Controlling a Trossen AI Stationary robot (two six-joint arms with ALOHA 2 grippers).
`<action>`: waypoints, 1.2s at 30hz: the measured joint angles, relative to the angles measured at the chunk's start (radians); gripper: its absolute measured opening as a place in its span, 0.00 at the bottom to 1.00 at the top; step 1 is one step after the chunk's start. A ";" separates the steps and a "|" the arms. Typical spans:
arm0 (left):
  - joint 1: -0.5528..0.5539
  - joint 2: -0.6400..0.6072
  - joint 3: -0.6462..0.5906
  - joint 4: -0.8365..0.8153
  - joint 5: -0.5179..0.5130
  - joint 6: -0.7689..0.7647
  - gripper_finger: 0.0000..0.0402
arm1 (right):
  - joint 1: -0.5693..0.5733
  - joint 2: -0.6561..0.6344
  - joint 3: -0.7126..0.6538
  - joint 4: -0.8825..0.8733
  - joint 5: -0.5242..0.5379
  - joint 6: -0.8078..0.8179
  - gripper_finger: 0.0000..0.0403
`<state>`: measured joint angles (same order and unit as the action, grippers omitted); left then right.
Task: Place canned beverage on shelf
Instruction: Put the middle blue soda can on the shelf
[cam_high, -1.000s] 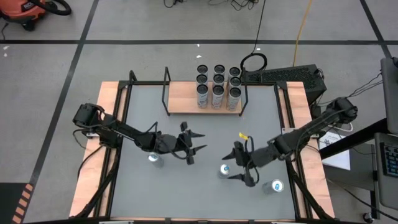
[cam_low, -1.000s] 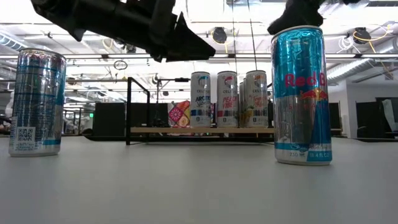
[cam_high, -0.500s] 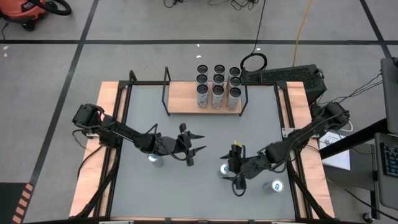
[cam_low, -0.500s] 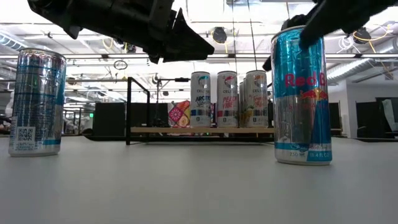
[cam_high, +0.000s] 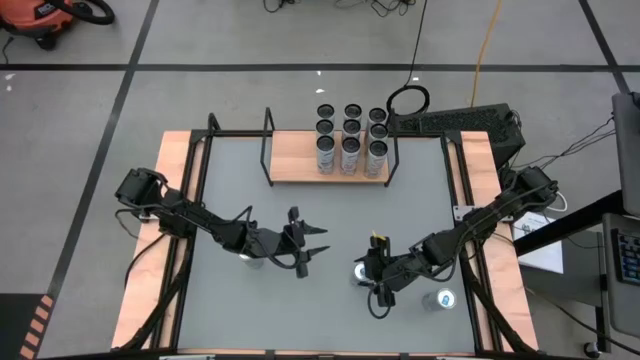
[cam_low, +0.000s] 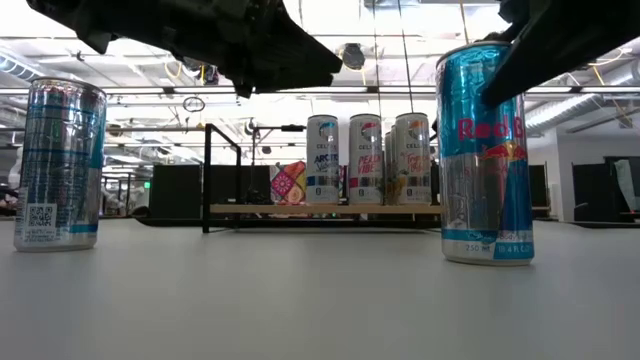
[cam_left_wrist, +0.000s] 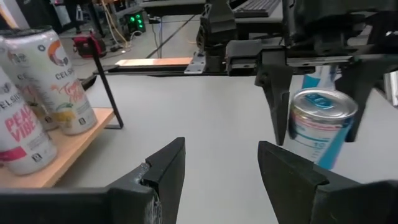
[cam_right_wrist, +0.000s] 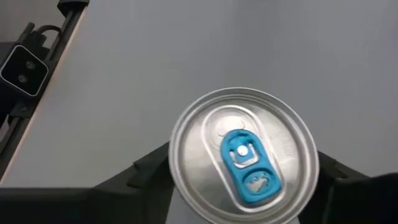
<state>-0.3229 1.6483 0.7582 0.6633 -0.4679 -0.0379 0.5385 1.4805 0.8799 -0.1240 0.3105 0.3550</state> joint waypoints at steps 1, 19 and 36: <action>0.000 0.000 0.000 -0.001 0.000 -0.009 0.49 | 0.000 0.000 0.001 -0.001 -0.001 0.000 0.54; -0.042 0.001 0.000 0.055 0.122 -0.051 0.53 | -0.037 0.000 0.234 -0.158 -0.001 -0.215 0.46; -0.095 0.054 -0.001 0.125 -0.008 -0.008 0.91 | -0.159 0.000 0.265 -0.132 -0.002 -0.171 0.46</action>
<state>-0.4179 1.7028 0.7574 0.7878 -0.4755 -0.0462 0.3793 1.4803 1.1450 -0.2555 0.3088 0.1840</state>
